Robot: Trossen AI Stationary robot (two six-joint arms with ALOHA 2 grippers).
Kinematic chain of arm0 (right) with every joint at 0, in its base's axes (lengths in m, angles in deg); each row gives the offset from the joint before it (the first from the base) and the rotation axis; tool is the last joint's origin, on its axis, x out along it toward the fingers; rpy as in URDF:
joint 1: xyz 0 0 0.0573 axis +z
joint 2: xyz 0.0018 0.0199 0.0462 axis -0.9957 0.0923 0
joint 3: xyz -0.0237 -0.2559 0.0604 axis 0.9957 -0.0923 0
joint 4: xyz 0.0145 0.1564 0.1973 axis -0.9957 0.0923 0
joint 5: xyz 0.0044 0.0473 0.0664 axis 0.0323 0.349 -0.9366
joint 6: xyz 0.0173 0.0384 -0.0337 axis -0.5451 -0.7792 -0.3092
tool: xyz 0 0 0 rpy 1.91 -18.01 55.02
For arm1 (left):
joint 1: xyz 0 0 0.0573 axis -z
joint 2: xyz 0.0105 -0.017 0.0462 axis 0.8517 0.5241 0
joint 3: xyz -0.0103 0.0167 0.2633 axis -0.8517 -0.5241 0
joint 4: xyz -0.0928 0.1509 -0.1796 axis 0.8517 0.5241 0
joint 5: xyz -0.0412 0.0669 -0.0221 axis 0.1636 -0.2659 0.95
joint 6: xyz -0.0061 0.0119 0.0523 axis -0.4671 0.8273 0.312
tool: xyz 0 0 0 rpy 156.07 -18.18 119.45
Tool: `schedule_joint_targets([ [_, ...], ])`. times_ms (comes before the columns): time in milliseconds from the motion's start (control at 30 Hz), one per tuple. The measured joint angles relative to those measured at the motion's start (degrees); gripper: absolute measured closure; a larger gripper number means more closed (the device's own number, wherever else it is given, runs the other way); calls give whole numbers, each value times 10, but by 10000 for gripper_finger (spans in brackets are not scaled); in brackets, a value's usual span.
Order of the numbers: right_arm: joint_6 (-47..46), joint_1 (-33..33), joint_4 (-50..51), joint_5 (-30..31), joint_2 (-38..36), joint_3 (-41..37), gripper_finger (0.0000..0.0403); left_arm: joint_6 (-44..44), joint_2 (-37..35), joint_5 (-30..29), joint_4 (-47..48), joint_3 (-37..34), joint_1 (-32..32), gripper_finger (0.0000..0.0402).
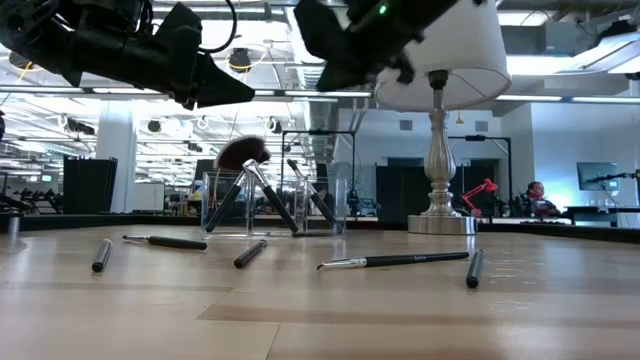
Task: Put items in baskets/containers
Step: Put the eyeshadow brush into the right transparent organizer
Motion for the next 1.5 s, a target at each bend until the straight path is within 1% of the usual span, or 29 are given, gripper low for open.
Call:
schedule_joint_targets([
  [33,1,-7,-3,-27,9,1,402,0,0,0,0,0,0,284],
  [133,5,-11,8,-54,31,-1,402,0,0,0,0,0,0,284],
  [233,-2,-10,28,-138,43,-1,399,0,0,0,3,0,0,284],
  [300,-26,-7,19,-195,50,0,393,0,1,0,9,1,0,284],
  [333,-34,-3,22,-210,51,0,388,0,1,0,10,1,0,284],
  [433,-37,9,19,-229,61,2,365,0,3,0,9,1,0,284],
  [500,-38,15,27,-254,75,0,344,-1,3,0,9,1,0,284],
  [567,-39,21,9,-286,95,0,323,-11,3,0,9,1,0,284],
  [700,-57,31,-35,-280,146,1,286,-30,3,0,9,1,0,284],
  [867,-60,52,-27,-197,181,1,265,-35,3,0,9,1,0,284],
  [1000,-60,60,-31,-173,201,1,265,-34,3,0,8,1,0,284],
  [1233,-91,44,-65,-182,243,4,270,-34,3,0,8,1,0,284],
  [1300,-99,42,-66,-166,254,5,270,-34,3,0,8,1,0,284],
  [1500,-116,36,-79,-165,271,6,271,-34,3,0,9,1,0,284],
])
